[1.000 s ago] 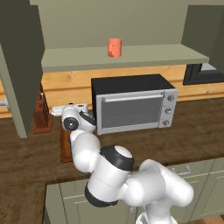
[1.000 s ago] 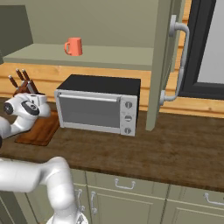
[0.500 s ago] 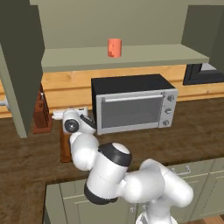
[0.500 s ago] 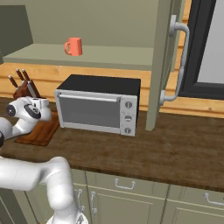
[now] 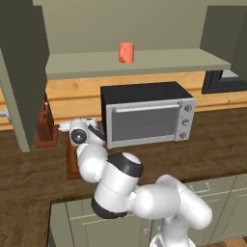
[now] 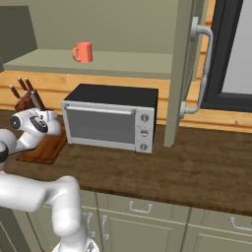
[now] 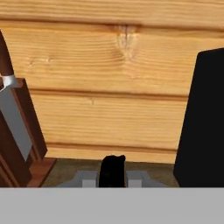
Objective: Pick the kettle from the counter and place it on the tray. Then pick the mug from the cabinet and place it on the tray. Then close the cabinet doors.
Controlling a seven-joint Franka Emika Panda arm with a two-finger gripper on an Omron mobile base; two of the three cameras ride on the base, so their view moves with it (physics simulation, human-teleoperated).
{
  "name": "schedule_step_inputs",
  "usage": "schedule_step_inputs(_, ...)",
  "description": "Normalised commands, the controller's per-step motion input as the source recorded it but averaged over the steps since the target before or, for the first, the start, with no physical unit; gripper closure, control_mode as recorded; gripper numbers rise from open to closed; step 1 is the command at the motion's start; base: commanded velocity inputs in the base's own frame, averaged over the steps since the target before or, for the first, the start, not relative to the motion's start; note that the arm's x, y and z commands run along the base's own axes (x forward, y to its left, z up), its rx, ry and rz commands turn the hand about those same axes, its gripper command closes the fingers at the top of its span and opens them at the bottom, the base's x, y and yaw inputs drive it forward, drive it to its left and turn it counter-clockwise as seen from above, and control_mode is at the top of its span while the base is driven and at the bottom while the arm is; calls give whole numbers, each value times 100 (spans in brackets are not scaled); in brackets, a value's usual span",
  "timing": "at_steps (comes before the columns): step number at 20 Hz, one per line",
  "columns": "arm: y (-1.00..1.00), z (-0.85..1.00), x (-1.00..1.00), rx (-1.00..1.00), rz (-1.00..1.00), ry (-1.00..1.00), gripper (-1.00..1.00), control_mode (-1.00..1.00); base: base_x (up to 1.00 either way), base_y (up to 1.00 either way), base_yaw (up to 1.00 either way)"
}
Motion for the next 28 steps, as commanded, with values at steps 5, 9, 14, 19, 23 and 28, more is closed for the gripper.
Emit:
schedule_step_inputs(5, 0, -9, 21, -5, 0, 0, 100, -100, 0, 0, 0)
schedule_step_inputs(9, 0, -22, 11, -7, 0, 0, 100, -100, 0, 0, 0)
schedule_step_inputs(14, 0, -25, -21, -2, 0, 0, 100, -100, 0, 0, 0)
schedule_step_inputs(19, 0, -24, -39, 0, -2, 4, -100, -100, 0, 0, 0)
schedule_step_inputs(23, 0, -9, -34, 0, -6, 18, -100, -100, 0, 0, 0)
schedule_step_inputs(28, 0, -9, -27, 0, -4, 30, -100, -100, 0, 0, 0)
